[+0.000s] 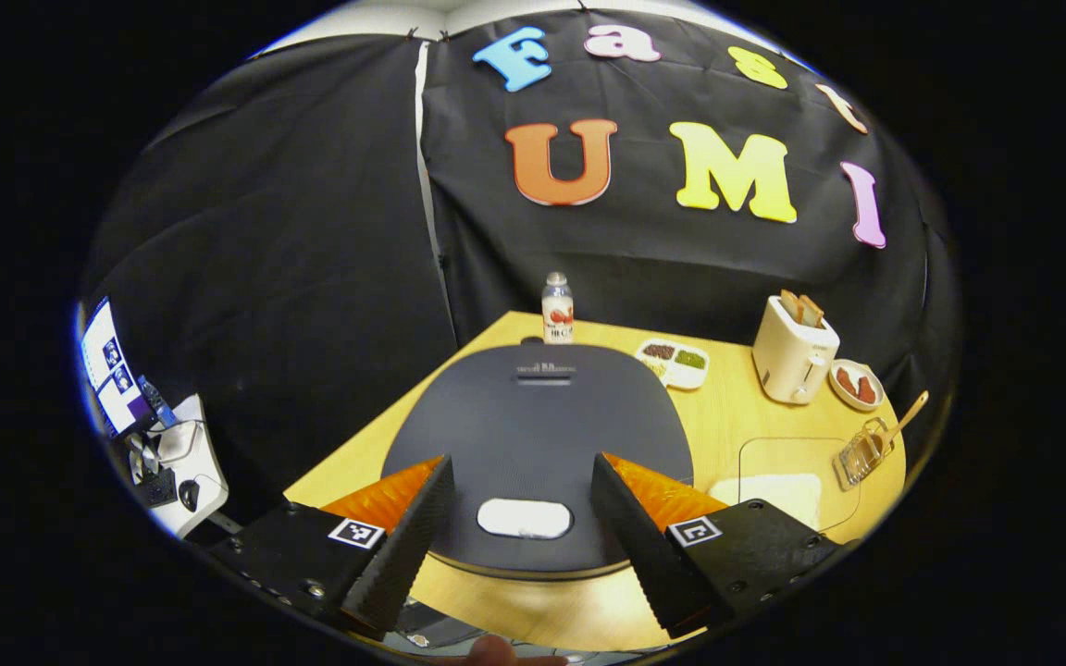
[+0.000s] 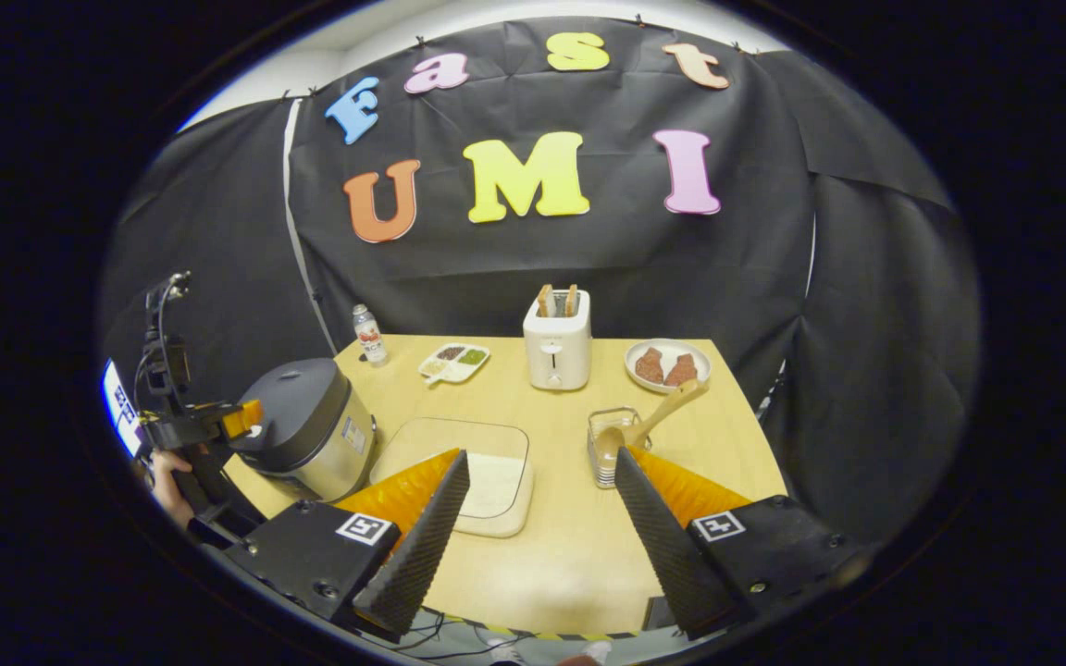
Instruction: Close the left gripper, press the button to open the rice cooker; take a wooden spoon from the chopstick holder with the right hand, scoop a spoonful of rice and pour it into the rice cooker, then put the wooden spoon back into the chopstick holder.
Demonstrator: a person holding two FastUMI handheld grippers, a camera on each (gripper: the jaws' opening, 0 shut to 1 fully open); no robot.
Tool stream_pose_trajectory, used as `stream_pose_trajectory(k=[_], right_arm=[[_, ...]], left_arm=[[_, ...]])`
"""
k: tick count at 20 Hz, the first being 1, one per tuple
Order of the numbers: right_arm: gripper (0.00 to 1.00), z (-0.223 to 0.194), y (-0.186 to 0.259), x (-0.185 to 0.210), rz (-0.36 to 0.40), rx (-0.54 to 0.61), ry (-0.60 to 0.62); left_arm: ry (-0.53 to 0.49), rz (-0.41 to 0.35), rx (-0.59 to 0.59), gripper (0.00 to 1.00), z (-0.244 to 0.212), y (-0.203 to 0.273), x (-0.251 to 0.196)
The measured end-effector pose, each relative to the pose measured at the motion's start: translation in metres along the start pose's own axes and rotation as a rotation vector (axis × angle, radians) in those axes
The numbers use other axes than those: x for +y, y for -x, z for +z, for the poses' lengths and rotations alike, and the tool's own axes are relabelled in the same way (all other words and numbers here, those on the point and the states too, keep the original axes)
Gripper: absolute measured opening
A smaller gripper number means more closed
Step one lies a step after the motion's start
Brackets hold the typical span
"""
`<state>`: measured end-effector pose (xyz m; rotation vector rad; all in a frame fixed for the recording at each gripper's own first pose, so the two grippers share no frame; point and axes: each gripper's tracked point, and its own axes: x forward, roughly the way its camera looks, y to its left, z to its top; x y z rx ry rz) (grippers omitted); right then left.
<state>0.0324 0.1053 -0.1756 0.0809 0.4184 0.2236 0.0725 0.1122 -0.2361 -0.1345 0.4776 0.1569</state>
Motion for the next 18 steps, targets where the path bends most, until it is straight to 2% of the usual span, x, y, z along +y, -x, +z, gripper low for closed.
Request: stream_pose_trajectory(k=[3, 4, 6, 7, 8, 11, 12, 14, 15, 16, 17, 18], right_arm=[[1.0, 0.018, 0.006, -0.002, -0.02, -0.042, 0.006], [0.96, 0.025, 0.009, -0.001, -0.026, -0.064, 0.009], [1.0, 0.049, 0.017, 0.0, -0.044, -0.121, 0.016], [0.96, 0.063, 0.021, 0.002, -0.057, -0.153, 0.02], [1.0, 0.075, 0.026, 0.003, -0.072, -0.183, 0.026], [0.96, 0.114, 0.046, 0.01, -0.103, -0.279, 0.058], [1.0, 0.125, 0.054, 0.012, -0.109, -0.317, 0.067], [1.0, 0.14, 0.072, 0.016, -0.123, -0.364, 0.068], [0.96, 0.142, 0.078, 0.02, -0.118, -0.377, 0.062], [1.0, 0.143, 0.083, 0.022, -0.116, -0.379, 0.054], [1.0, 0.147, 0.088, 0.022, -0.115, -0.393, 0.052], [1.0, 0.153, 0.094, 0.02, -0.13, -0.418, 0.052]], left_arm=[[-0.026, 0.007, -0.124, 0.96, 0.047, 0.019, 0.0], [-0.031, 0.003, -0.159, 0.96, 0.062, 0.027, -0.002], [-0.026, -0.027, -0.216, 0.96, 0.088, 0.048, -0.012], [-0.028, -0.043, -0.253, 0.96, 0.103, 0.061, -0.017], [-0.023, -0.061, -0.285, 0.96, 0.116, 0.075, -0.022], [-0.008, -0.133, -0.385, 0.96, 0.154, 0.127, -0.044], [-0.009, -0.147, -0.429, 0.95, 0.165, 0.143, -0.049], [-0.013, -0.193, -0.474, 1.0, 0.177, 0.172, -0.061], [-0.009, -0.221, -0.481, 0.95, 0.18, 0.183, -0.069], [-0.004, -0.237, -0.479, 0.91, 0.179, 0.192, -0.072], [-0.003, -0.256, -0.486, 1.0, 0.18, 0.199, -0.076], [-0.001, -0.265, -0.499, 0.95, 0.182, 0.205, -0.078]])
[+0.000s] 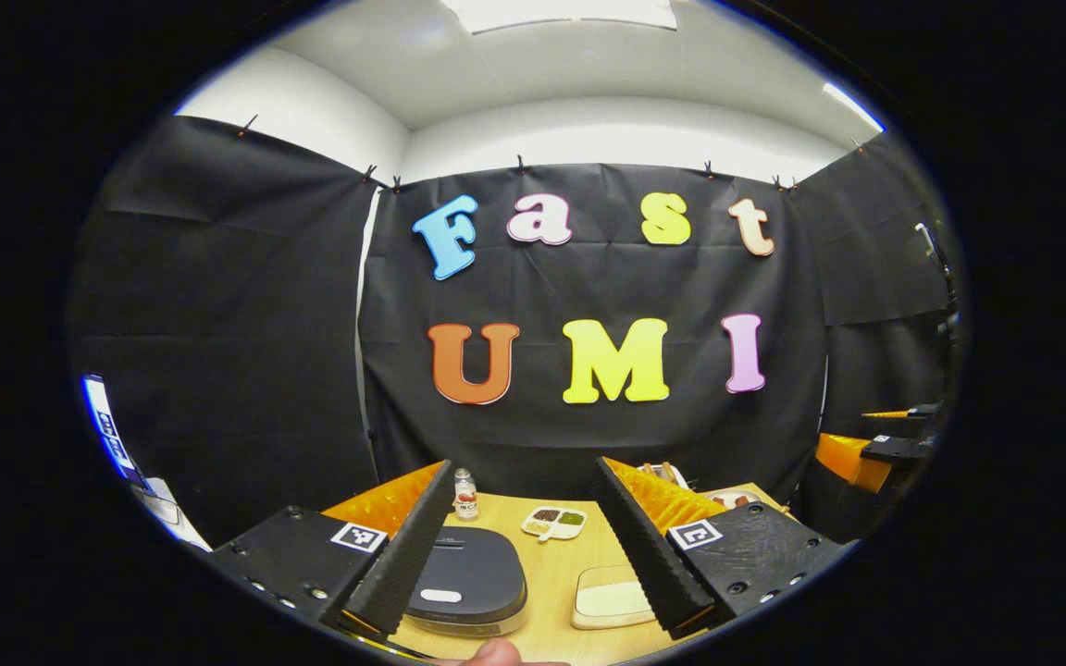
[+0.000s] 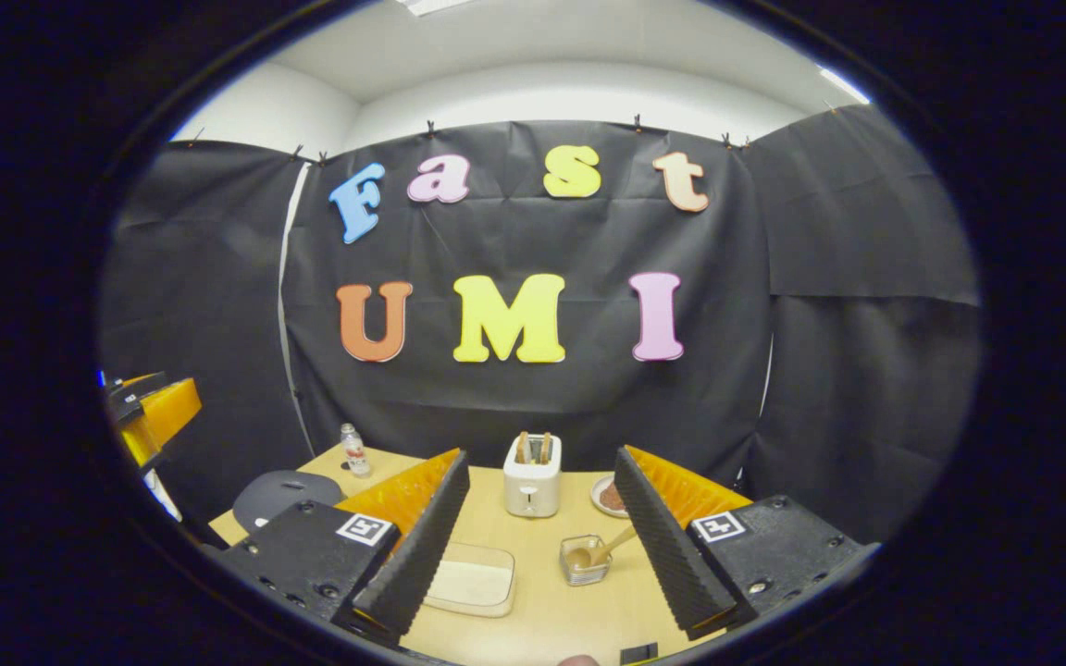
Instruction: Close the left gripper, press the button to open the rice cooker; take a wooden spoon from the chopstick holder with the right hand, scoop a spoonful of rice and pour it into the rice cooker, then put the wooden spoon back into the chopstick holder.
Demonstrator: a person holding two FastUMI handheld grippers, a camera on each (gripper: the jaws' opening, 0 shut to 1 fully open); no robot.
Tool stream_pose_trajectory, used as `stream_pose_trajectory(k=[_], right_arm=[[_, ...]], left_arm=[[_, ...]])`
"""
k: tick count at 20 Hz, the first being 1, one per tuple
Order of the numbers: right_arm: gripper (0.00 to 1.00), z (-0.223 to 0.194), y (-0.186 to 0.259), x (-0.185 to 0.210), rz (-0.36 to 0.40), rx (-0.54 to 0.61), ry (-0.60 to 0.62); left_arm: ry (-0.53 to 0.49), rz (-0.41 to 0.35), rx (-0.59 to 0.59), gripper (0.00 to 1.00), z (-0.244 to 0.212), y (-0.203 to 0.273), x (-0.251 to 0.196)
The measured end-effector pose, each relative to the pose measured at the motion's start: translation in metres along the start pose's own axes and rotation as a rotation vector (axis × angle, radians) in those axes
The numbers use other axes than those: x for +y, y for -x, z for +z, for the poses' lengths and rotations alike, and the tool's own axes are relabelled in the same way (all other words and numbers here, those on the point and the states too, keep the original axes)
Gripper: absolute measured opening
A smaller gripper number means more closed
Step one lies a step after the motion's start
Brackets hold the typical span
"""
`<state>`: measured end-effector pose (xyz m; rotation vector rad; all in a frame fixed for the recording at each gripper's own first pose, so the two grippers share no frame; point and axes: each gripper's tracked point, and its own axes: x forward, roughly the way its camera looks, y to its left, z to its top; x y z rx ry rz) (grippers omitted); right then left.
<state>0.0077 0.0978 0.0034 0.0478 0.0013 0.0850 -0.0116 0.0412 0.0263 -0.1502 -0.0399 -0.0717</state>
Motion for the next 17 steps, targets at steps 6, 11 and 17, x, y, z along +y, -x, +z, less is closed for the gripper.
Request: stream_pose_trajectory(k=[6, 11, 17], right_arm=[[0.96, 0.001, 0.003, -0.002, -0.006, -0.002, 0.009], [0.96, 0.001, 0.0, -0.007, -0.012, 0.008, 0.002], [1.0, 0.0, 0.001, -0.008, -0.014, -0.003, 0.004]], left_arm=[[-0.026, 0.002, 0.015, 0.95, -0.005, 0.004, -0.002], [-0.045, 0.011, 0.02, 0.95, -0.007, 0.005, -0.003], [-0.062, 0.017, 0.033, 0.95, -0.012, 0.003, -0.001]])
